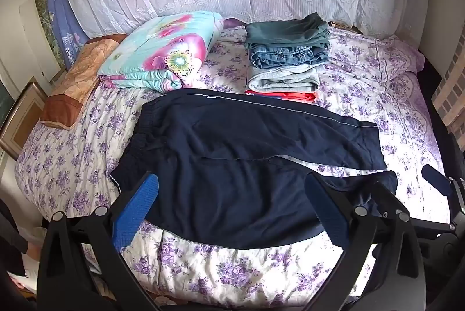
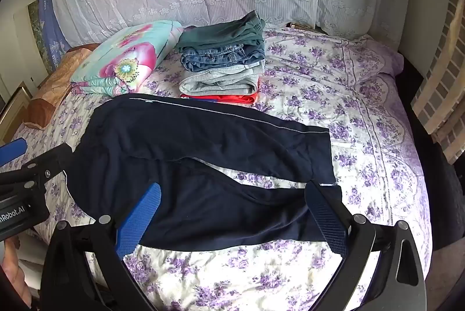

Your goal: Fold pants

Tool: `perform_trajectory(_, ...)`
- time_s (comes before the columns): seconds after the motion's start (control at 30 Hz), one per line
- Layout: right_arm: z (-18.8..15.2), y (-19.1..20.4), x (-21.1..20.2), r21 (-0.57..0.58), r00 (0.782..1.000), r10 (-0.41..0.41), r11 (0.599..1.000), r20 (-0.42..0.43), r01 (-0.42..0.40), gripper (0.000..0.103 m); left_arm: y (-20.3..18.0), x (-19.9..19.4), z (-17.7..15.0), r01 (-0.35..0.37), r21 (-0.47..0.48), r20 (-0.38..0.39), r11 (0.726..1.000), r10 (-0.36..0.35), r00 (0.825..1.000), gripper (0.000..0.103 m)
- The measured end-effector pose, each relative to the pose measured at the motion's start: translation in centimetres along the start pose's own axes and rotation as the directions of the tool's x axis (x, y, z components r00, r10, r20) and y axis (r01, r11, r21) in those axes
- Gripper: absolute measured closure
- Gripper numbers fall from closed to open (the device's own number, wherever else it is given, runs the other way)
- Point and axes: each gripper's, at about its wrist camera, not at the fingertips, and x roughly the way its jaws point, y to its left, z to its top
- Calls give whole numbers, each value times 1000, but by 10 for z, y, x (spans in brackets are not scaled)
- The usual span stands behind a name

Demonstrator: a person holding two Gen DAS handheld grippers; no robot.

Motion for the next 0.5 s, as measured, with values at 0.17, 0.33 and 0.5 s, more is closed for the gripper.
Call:
perform_trajectory(0.17,0,-1,1,2,1000,6,1000,0,-6,3,0,0,0,2,-1,-2,1000,-2,1000,5)
perform_trajectory(0.33,0,-3,2,5,1000,9,1000,-1,-9,3,0,0,0,2,-1,-1,1000,-2,1000,5)
perform_trajectory(0.5,0,-2,2,5,1000,8,1000,-2,-8,3,0,0,0,2,0,-3,1000,-2,1000,5)
